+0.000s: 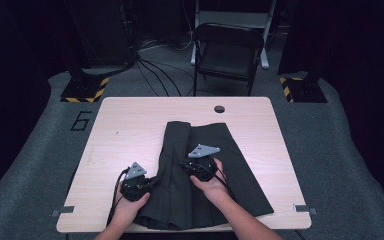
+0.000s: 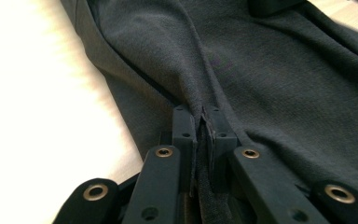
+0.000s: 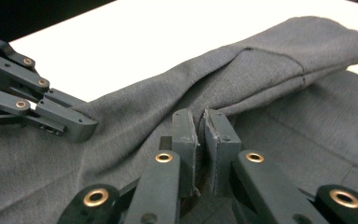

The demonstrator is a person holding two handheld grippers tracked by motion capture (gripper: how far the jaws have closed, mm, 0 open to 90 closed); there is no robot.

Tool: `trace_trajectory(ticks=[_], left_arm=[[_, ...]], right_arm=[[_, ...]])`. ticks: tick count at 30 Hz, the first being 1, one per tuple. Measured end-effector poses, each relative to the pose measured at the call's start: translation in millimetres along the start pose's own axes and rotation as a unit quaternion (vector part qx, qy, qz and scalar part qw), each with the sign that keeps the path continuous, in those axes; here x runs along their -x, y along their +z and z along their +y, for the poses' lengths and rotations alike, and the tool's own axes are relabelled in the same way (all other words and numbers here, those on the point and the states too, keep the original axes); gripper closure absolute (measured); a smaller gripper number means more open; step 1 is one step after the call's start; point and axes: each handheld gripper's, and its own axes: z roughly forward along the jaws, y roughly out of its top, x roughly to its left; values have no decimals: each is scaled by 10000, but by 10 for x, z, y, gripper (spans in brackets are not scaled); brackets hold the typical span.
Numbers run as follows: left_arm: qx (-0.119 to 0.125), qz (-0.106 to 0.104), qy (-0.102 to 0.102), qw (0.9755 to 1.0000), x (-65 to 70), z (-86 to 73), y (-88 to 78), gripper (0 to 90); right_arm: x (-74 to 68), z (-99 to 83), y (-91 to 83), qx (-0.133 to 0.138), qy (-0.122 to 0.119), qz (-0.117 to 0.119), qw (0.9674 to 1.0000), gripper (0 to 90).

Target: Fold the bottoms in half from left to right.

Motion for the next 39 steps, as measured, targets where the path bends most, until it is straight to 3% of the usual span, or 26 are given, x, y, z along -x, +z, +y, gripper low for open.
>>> trace_trajectory(ticks=[4, 6, 13, 17, 20, 22, 26, 34, 39], left_arm=[[36, -164, 19, 9999, 6, 96, -72, 862], [87, -256, -143, 9995, 30, 129, -75, 864], [-2, -523, -59, 9986, 129, 285, -80, 862], [111, -671, -36, 9977, 230, 392, -16, 861], [37, -821, 113, 9965, 298, 467, 25, 860], [95, -901, 58, 9959, 353, 502, 65, 860], [98, -1038, 121, 9945, 452, 565, 147, 860], [48, -1174, 151, 9930, 612, 632, 346, 849], [16, -1258, 153, 9919, 671, 607, 412, 724]], right_arm=[[14, 103, -88, 155, -25, 21, 9999, 837], [23, 156, -137, 215, -8, 41, 9998, 839], [86, 279, -321, 281, -45, 20, 9996, 841], [151, 321, -441, 324, -37, -37, 9995, 842], [206, 343, -560, 343, -16, -83, 9994, 842], [251, 345, -641, 325, -50, -132, 9994, 842], [356, 298, -793, 249, -105, -294, 9992, 842], [570, 88, -935, 45, 126, -509, 9986, 842], [710, -146, -878, -289, 299, -649, 9970, 843]])
